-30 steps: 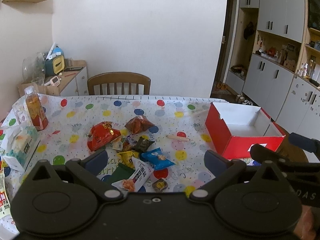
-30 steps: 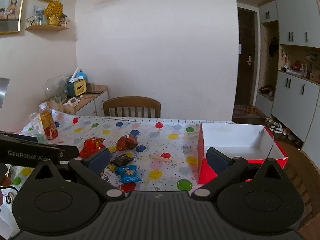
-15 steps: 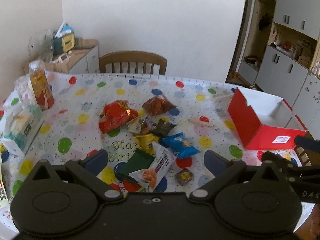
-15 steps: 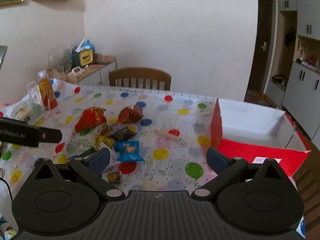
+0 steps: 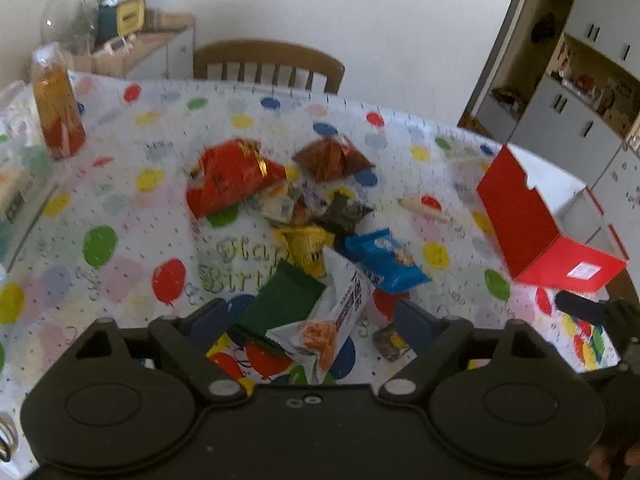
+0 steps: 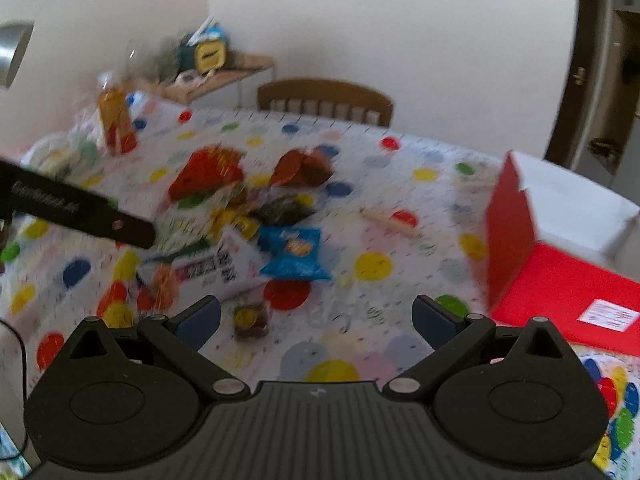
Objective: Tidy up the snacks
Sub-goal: 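Grasp the white pastry packet with the left tool while the right tool grasps the small brown cake packet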
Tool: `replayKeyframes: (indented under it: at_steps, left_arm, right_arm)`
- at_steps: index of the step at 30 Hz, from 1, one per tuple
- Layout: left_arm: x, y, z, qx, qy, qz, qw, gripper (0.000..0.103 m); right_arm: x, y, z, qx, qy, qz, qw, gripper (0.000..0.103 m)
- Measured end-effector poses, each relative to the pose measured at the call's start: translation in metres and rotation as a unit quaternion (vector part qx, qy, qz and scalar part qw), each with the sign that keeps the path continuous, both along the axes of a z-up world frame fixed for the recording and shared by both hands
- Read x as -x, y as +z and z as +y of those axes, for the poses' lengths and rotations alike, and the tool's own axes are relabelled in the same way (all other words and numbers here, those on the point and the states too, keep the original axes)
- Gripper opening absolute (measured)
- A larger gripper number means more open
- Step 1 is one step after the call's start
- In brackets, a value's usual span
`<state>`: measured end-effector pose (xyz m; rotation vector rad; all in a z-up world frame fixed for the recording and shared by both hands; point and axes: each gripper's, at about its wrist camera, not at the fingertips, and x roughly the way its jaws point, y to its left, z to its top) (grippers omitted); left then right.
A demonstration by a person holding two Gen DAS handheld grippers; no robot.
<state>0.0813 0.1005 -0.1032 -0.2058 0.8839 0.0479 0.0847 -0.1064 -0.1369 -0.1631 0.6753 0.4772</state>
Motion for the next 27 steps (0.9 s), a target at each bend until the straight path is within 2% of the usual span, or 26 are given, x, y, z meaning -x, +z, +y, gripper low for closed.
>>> replayKeyframes:
  at_steps: [3,7,9,14,18,22,27]
  left_arm:
    - [-0.013,-0.012,-0.007,-0.013,-0.025,0.017,0.9995,0.083]
    - [-0.028,-0.029,-0.01,0.002,-0.041,0.042,0.9983,0.079]
    - [-0.035,-0.035,-0.011,-0.004,-0.041,0.052,0.9978,0.076]
    - [-0.046,-0.042,-0.023,-0.028,-0.068,0.06,0.9955,0.069]
    - [-0.054,-0.048,-0.023,-0.01,-0.073,0.069,0.9949,0.057]
    - [-0.06,-0.053,-0.029,-0.023,-0.088,0.072,0.9932,0.052]
    - [-0.067,-0.06,-0.026,-0.005,-0.086,0.086,0.9926,0.039]
  right_arm:
    - [-0.004,-0.016,0.013,0.01,0.02,0.013,1.0,0.102]
    - [-0.008,-0.031,0.026,0.019,0.042,0.034,0.998,0.096]
    - [-0.009,-0.036,0.032,0.025,0.049,0.033,0.998,0.096]
    - [-0.014,-0.044,0.044,0.03,0.065,0.037,0.997,0.08]
    - [-0.021,-0.048,0.052,0.03,0.07,0.044,0.996,0.065]
    - [-0.024,-0.052,0.058,0.031,0.072,0.048,0.996,0.056]
    - [-0.023,-0.054,0.06,0.033,0.071,0.05,0.996,0.045]
